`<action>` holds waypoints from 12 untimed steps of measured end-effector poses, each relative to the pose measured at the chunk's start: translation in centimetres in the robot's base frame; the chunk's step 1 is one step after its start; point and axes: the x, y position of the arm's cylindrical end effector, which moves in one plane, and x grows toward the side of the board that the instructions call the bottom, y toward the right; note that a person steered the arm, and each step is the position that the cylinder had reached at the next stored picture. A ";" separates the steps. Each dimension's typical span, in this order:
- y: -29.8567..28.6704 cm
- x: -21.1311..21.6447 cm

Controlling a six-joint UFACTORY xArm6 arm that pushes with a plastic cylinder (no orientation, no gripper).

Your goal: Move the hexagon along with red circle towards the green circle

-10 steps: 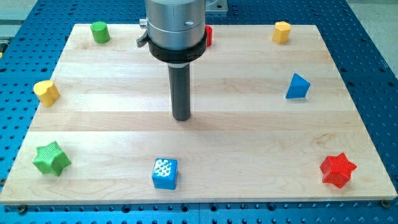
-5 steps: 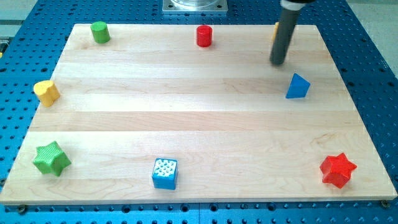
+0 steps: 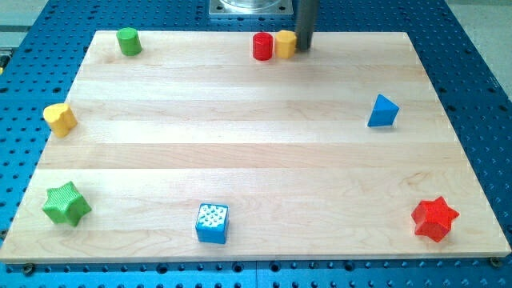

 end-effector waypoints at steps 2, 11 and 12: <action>-7.9 2.8; -8.7 2.9; -12.1 3.3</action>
